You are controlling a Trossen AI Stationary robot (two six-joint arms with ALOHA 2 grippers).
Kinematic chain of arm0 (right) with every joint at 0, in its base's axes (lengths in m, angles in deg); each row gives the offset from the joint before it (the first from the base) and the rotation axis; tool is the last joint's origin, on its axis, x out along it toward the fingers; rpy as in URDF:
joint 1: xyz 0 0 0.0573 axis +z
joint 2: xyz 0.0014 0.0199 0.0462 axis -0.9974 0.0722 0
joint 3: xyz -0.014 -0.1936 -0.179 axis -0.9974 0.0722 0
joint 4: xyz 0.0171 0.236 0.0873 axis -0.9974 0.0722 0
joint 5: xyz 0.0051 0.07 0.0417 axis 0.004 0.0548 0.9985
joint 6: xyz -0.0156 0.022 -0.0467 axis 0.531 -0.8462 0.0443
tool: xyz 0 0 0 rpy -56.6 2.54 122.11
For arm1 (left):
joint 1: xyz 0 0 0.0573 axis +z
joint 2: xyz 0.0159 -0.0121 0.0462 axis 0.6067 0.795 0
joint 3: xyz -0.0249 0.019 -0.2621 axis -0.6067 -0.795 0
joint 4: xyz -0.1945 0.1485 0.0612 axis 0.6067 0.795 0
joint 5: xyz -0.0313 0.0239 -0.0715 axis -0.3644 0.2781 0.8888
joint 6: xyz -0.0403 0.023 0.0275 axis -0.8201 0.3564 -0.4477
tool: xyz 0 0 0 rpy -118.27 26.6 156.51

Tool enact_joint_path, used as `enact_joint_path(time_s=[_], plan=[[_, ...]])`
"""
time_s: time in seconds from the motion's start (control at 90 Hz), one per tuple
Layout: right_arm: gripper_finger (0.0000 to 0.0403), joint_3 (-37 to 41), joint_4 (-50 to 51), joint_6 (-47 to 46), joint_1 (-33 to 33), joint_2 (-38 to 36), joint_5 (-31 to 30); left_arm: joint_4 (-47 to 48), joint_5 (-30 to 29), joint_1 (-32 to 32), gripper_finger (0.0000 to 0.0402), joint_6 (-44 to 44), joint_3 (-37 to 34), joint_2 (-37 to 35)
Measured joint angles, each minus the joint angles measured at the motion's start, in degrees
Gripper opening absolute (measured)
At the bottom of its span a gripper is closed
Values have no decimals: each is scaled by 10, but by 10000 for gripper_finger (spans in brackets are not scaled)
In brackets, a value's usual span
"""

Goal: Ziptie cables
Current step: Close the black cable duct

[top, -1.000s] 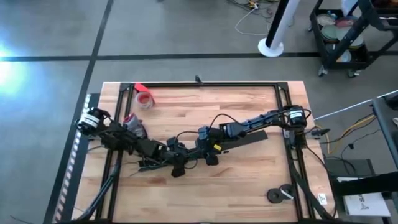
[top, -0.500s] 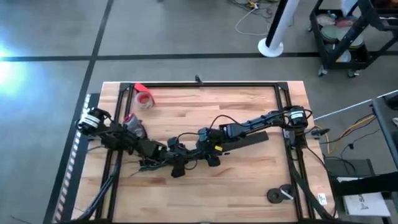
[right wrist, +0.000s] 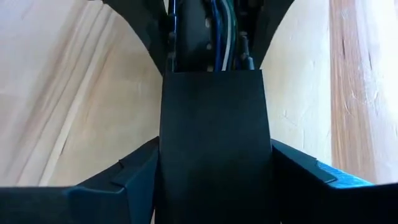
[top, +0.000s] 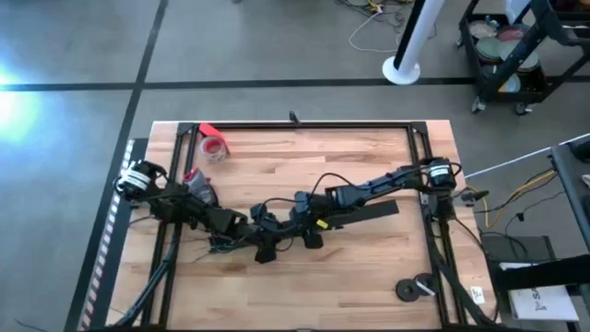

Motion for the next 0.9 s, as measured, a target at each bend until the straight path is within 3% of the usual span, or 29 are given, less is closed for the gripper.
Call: enact_joint_path(time_s=[0.222,0.389,0.667,0.9], plan=[[222,-1,16,57,0,0,46,-13,0,1,226,6,-1,0],[235,-2,23,43,0,-1,22,-22,-7,3,227,10,-5,0],[217,-30,-26,4,0,28,18,-62,-15,11,227,23,-7,2],[228,-61,8,11,0,50,18,-63,-11,12,227,30,-7,8]])
